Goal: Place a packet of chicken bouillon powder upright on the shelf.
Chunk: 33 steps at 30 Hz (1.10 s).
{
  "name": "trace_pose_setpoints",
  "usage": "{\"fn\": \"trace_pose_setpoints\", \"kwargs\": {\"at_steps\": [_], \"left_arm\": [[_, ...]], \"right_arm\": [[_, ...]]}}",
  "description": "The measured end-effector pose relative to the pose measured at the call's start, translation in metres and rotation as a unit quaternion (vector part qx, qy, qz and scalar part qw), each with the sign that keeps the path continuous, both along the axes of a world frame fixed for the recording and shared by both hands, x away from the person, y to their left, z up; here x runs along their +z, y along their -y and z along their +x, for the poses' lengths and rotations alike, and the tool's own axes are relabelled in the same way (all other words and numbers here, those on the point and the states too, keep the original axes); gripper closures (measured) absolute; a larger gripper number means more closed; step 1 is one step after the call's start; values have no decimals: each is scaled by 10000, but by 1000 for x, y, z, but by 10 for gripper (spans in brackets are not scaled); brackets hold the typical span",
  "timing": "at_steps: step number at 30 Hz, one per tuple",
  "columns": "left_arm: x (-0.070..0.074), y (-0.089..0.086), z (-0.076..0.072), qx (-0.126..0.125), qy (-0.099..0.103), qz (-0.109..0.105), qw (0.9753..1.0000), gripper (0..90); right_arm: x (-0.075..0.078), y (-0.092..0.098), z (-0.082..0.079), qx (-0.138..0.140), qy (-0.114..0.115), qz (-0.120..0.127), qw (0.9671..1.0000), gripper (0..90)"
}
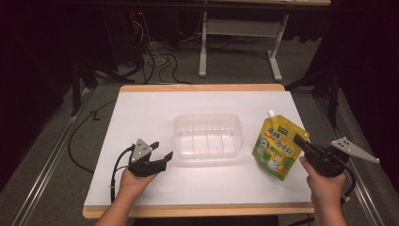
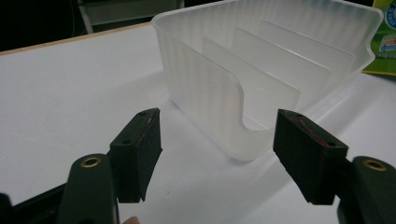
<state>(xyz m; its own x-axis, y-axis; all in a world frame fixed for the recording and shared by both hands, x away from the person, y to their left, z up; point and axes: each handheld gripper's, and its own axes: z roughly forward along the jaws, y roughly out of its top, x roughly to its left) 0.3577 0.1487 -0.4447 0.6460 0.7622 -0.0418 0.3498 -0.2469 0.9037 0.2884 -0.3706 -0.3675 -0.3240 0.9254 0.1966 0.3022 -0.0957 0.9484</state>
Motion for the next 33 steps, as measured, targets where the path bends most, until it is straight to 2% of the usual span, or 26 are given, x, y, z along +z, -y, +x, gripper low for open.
{"fn": "trace_pose_setpoints", "kwargs": {"at_steps": [2, 3, 4, 6, 8, 12, 14, 18, 20, 33], "left_arm": [[0, -2, -1, 24, 0, -1, 10000, 329], [0, -5, -3, 57, -8, 10, 10000, 329], [0, -5, -3, 57, -8, 10, 10000, 329], [0, -10, -6, 115, 11, -13, 9999, 329], [1, -15, -9, 167, 27, -23, 9999, 329], [1, -21, -11, 269, 47, -63, 9996, 329], [1, -20, -10, 249, 35, -109, 9996, 329], [2, -14, -8, 162, 69, -110, 9998, 329], [2, -9, -7, 94, 88, -95, 9999, 330], [4, 6, 2, -73, 153, -163, 9997, 330]], "right_arm": [[1, 0, 1, -49, 51, 10, 10000, 900], [4, 0, 2, -193, 154, -29, 9997, 900], [4, 0, 2, -193, 154, -29, 9997, 900], [6, 2, 6, -434, 342, -149, 9984, 900], [6, 5, 8, -541, 417, -201, 9975, 900], [4, 6, 10, -634, 433, -209, 9968, 900], [-3, 4, 13, -616, 324, -228, 9973, 900], [-4, 3, 10, -579, 341, -204, 9975, 900], [-6, 1, 6, -560, 359, -299, 9973, 900], [-13, -5, -14, -537, 298, -476, 9970, 885]]}}
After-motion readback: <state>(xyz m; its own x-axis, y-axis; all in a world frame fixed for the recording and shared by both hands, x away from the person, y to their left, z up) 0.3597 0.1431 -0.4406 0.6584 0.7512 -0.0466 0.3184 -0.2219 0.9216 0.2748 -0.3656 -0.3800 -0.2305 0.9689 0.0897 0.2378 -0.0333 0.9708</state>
